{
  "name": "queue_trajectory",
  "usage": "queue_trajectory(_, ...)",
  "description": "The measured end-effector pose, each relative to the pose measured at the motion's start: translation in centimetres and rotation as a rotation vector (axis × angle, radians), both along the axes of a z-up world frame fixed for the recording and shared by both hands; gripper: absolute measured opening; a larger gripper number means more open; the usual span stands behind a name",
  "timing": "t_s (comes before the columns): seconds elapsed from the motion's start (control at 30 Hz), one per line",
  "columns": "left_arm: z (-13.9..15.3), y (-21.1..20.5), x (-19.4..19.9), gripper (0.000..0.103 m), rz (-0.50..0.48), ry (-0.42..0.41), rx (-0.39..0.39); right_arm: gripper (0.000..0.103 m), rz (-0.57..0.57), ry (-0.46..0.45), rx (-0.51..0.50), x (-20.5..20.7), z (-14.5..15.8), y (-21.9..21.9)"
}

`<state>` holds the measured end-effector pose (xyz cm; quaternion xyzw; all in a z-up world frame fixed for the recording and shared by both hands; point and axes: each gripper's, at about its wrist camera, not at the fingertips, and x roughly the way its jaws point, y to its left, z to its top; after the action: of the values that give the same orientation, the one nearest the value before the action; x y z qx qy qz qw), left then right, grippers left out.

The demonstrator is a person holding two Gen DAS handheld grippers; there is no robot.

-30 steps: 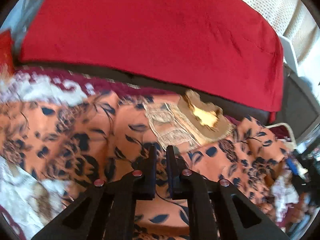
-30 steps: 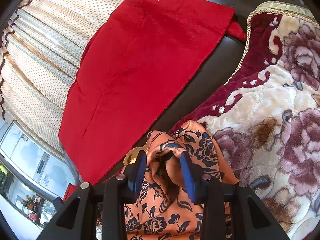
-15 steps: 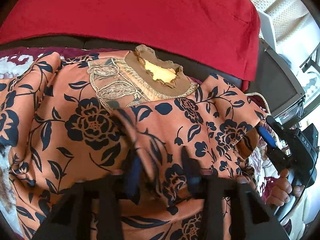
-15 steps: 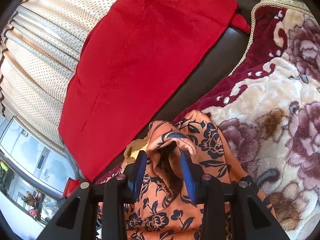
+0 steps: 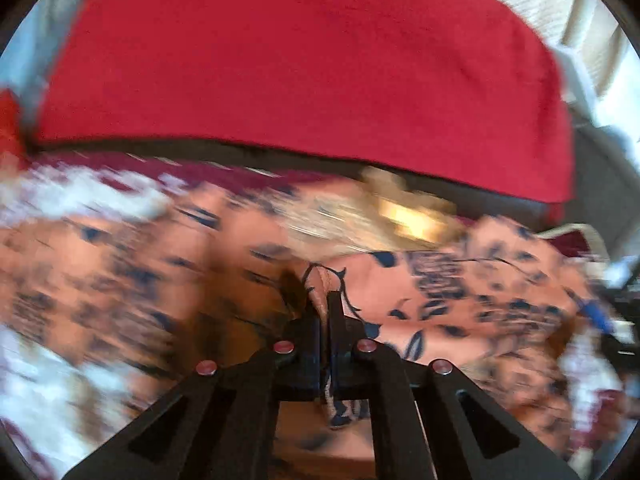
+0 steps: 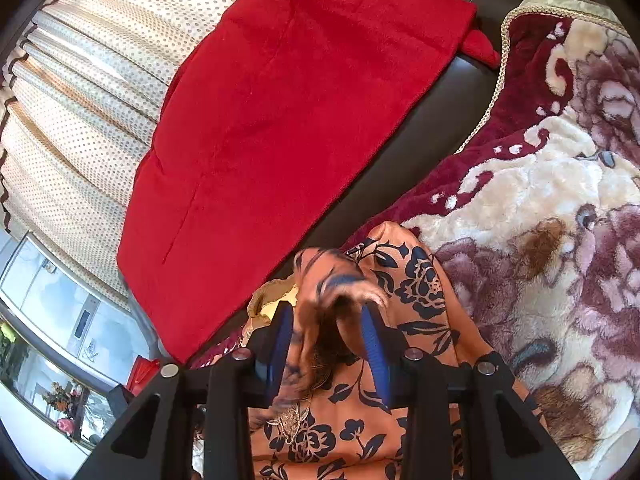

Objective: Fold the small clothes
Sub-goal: 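Grasp the other sleeve cuff with the left gripper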

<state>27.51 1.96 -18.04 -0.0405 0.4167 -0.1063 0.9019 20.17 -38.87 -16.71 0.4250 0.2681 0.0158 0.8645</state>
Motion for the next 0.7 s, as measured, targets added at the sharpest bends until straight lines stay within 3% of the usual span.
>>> queue_trajectory(0.2, 0.1, 2.8, 1.1, 0.003, 0.183, -0.063, 0.232, 0.038, 0.016, 0.000, -0.015, 0.4, 0.1, 0.7)
queue_trajectory(0.37, -0.5, 2.4, 1.2, 0.007, 0.135, -0.039, 0.294, 0.038, 0.081, 0.012, -0.051, 1.7, -0.1, 2.6)
queue_trajectory(0.43, -0.5, 2.8, 1.1, 0.007, 0.107, -0.011, 0.253, 0.038, 0.146, 0.040, -0.073, 2.9, -0.7, 4.2)
queue_trajectory(0.5, 0.1, 4.6, 1.0, 0.007, 0.080, 0.022, 0.143, 0.038, 0.243, 0.114, -0.086, 4.7, -2.0, 6.2)
queue_trajectory(0.6, 1.1, 7.9, 0.7, 0.024, 0.103, 0.041, -0.001, 0.039, 0.321, 0.294, -0.218, 6.8, -4.5, 9.3)
queue_trajectory(0.67, 1.7, 10.5, 0.5, 0.040, 0.170, 0.035, -0.046, 0.039, 0.307, 0.279, -0.307, 6.7, -4.3, 10.5)
queue_trajectory(0.7, 2.1, 13.0, 0.2, 0.044, 0.249, 0.022, -0.060, 0.039, 0.304, 0.271, -0.340, 6.6, -3.8, 10.9)
